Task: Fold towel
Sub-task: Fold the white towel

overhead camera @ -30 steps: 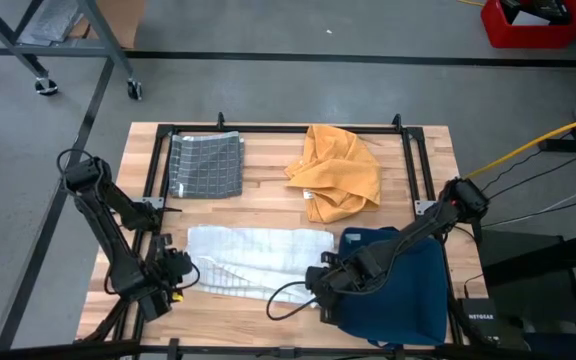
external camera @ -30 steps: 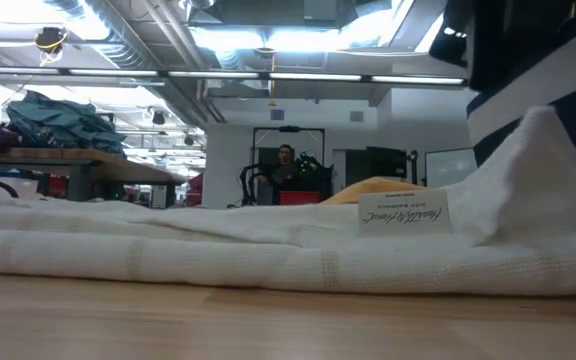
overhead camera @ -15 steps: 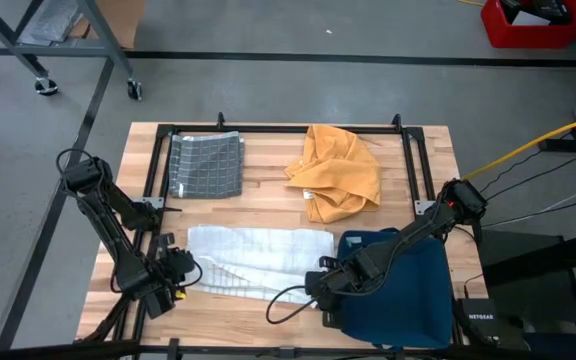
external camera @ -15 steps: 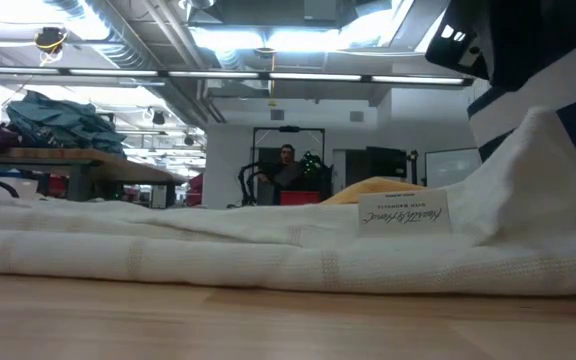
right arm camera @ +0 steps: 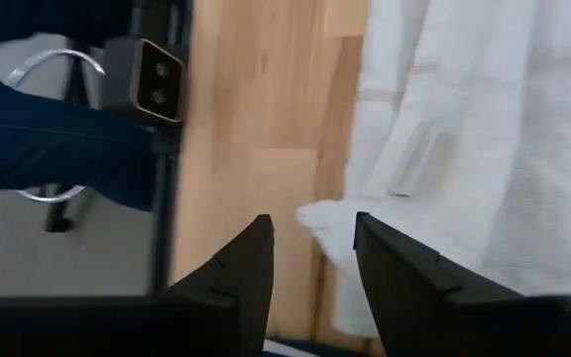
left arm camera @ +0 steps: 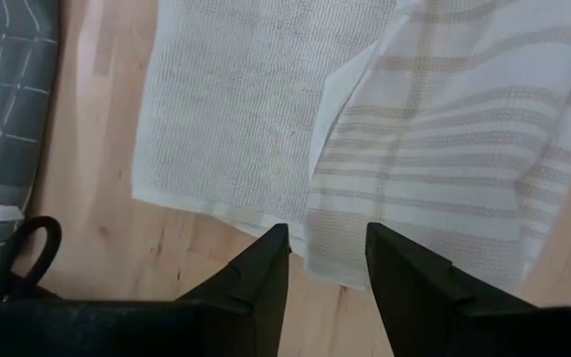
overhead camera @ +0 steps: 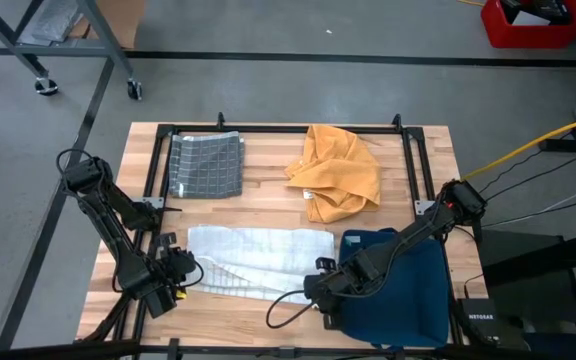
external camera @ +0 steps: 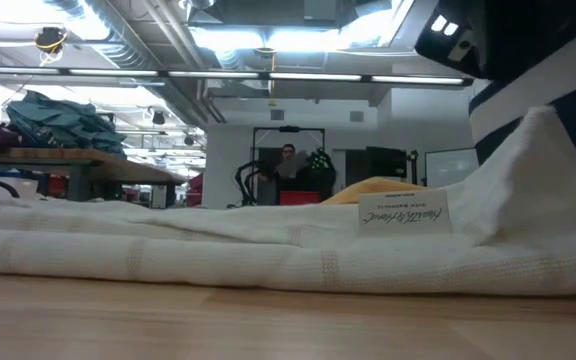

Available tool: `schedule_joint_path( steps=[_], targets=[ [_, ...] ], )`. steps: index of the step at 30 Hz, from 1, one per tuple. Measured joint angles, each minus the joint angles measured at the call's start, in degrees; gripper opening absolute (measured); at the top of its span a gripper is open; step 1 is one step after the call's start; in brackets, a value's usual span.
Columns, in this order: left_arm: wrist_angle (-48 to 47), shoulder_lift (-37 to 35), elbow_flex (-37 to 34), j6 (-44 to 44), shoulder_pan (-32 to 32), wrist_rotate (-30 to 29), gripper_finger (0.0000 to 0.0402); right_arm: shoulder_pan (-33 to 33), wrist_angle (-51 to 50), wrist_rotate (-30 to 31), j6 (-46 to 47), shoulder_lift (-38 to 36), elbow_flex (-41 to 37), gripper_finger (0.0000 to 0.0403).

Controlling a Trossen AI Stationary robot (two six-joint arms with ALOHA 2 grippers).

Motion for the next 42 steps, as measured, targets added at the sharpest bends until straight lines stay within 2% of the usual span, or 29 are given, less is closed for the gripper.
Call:
schedule_joint_path(
  steps=[6, 15, 22, 31, 36, 42],
  targets=[
    [-0.1, 0.0, 0.0, 0.0, 0.0, 0.0, 0.0127, -0.7, -0.8, 2.8, -5.9, 0.0, 0.3, 0.0145],
    [-0.2, 0.0, 0.0, -0.2, 0.0, 0.0, 0.0127, -1.6, -5.4, 6.0, -17.7, 0.4, 7.1, 0.0145],
    [-0.2, 0.0, 0.0, 0.0, 0.0, 0.0, 0.0127, -0.6, -10.9, 4.2, -25.9, 6.5, 13.2, 0.0145],
    [-0.2, 0.0, 0.0, 0.0, 0.0, 0.0, 0.0127, -0.7, -23.7, 2.5, -27.2, 13.0, 20.9, 0.0145],
    [-0.2, 0.0, 0.0, 0.0, 0.0, 0.0, 0.0127, -0.4, -24.3, -1.4, -26.9, 13.4, 22.3, 0.0145],
    [-0.2, 0.0, 0.0, 0.0, 0.0, 0.0, 0.0127, 0.5, -24.4, -1.2, -25.7, 13.4, 22.8, 0.0145]
  ],
)
